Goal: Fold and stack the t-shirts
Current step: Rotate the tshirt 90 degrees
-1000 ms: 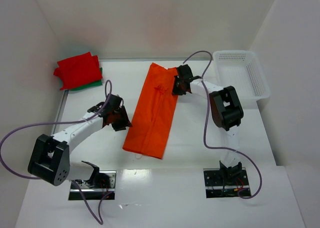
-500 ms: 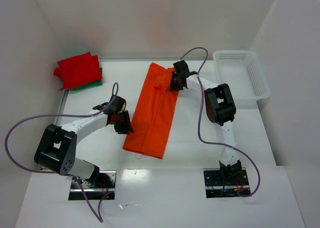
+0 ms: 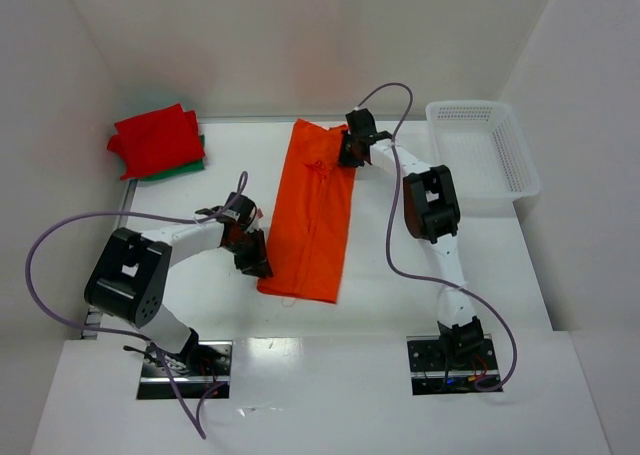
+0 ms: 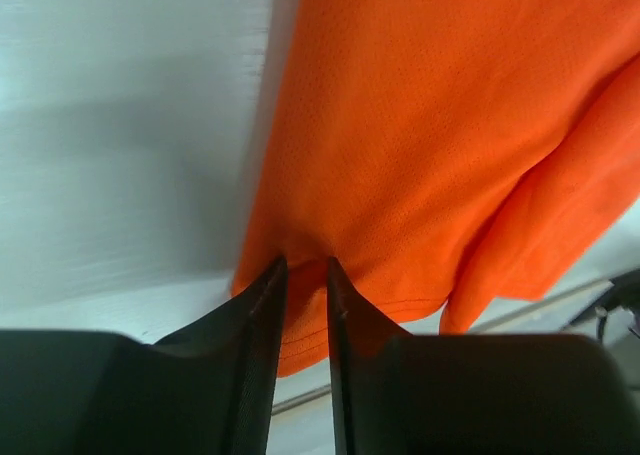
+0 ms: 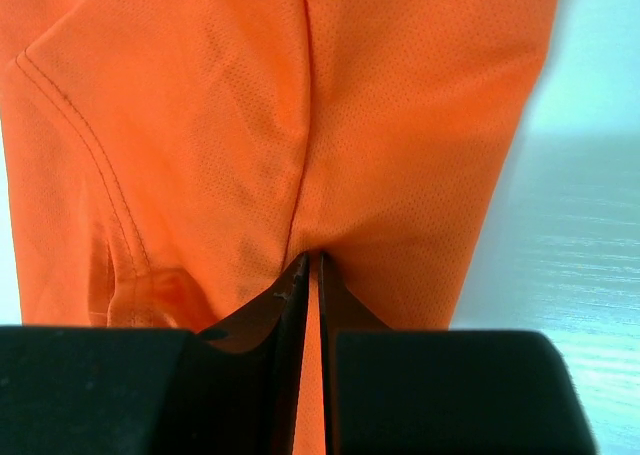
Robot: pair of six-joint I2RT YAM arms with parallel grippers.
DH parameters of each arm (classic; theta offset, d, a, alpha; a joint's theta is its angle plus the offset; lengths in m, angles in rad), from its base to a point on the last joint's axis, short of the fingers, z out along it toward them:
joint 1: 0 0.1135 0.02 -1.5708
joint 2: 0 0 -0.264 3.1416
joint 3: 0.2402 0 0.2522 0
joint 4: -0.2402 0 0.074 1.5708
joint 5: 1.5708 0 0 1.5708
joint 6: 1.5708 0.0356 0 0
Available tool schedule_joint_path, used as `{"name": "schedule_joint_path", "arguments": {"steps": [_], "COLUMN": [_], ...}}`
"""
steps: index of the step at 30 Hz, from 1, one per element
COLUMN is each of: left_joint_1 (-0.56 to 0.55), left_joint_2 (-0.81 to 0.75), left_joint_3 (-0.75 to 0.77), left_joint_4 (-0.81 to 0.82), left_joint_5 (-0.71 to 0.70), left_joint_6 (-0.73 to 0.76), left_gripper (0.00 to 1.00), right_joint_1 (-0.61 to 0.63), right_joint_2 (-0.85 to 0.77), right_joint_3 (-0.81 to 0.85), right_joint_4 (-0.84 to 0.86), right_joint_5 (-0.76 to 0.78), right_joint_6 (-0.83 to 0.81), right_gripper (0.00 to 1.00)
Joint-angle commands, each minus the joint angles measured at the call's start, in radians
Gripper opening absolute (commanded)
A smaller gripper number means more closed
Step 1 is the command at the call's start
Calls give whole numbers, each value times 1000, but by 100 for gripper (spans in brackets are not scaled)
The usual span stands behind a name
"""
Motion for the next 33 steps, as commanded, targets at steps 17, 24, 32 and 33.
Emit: {"name": "schedule_joint_path", "arguments": {"steps": [17, 24, 32, 33], "left_joint_1": [-73, -73, -73, -73], "left_joint_2": [18, -39, -84, -84], "left_joint_3": [9, 41, 77, 68], "left_joint_4": [-31, -52, -31, -20], "left_joint_5": [146, 159, 113, 113], "left_joint_6": [69, 56, 27, 27], "left_gripper": [21, 27, 30, 30], "right_joint_1": [-6, -24, -24, -24], "right_joint_2": [72, -109, -138, -124], "right_joint_3": [89, -16, -5, -5], "right_joint_4": [-77, 55, 129, 129], "right_joint_5": [-11, -134, -208, -223], "right_joint_6": [-20, -11, 19, 19], "right_gripper": [13, 40, 10, 4]}}
